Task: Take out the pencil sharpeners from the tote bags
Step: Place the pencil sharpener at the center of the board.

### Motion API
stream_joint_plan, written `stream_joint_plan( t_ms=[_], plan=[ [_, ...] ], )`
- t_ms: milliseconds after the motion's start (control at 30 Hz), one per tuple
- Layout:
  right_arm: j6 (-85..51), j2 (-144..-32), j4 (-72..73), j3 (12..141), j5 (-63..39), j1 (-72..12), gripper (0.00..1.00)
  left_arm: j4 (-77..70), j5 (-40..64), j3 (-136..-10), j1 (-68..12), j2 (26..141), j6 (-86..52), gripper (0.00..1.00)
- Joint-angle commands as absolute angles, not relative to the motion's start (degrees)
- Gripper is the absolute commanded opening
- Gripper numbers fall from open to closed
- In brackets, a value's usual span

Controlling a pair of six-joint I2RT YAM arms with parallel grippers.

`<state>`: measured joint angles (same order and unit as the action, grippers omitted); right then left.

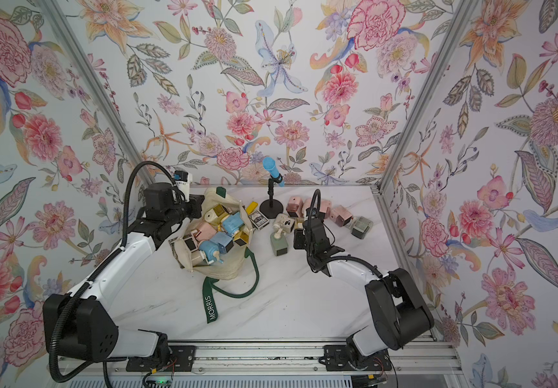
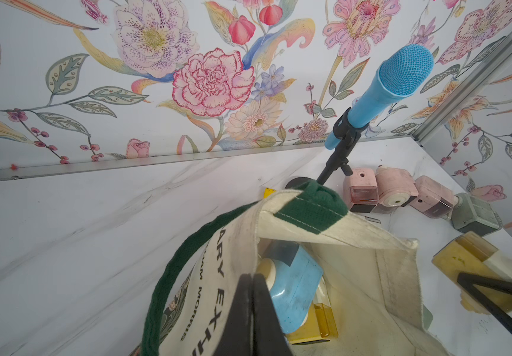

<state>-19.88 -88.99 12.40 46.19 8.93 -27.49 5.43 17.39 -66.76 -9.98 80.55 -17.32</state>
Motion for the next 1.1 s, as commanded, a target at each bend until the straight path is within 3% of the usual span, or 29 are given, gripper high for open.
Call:
stream_joint_plan(
  t_ms=[0, 333, 500, 700, 1067],
  plan=[
    [-20.2, -93.5, 12.7, 50.4, 9.5, -27.5, 0.44, 2.4, 18.5, -67.6, -10.5, 79.3, -16.8, 0.0],
    [-18.6, -103.6, 13.3, 55.4, 6.7, -27.7, 0.47, 2.4, 18.5, -67.7, -10.4, 79.5, -16.8, 0.0],
    [-18.3, -105.6, 12.7, 56.6, 6.1, -28.2, 0.59, 2.4, 18.5, -67.8, -10.4, 79.5, -16.8, 0.0],
    [-18.1, -104.1, 11.9, 56.4, 6.5, -28.6, 0.78, 2.5, 18.4, -67.7, -10.4, 79.4, -16.7, 0.0],
    [-19.8, -93.3, 9.6, 52.4, 9.6, -28.5, 0.84, 2.5, 18.5, -67.6, -10.4, 79.3, -16.7, 0.0]
  ],
)
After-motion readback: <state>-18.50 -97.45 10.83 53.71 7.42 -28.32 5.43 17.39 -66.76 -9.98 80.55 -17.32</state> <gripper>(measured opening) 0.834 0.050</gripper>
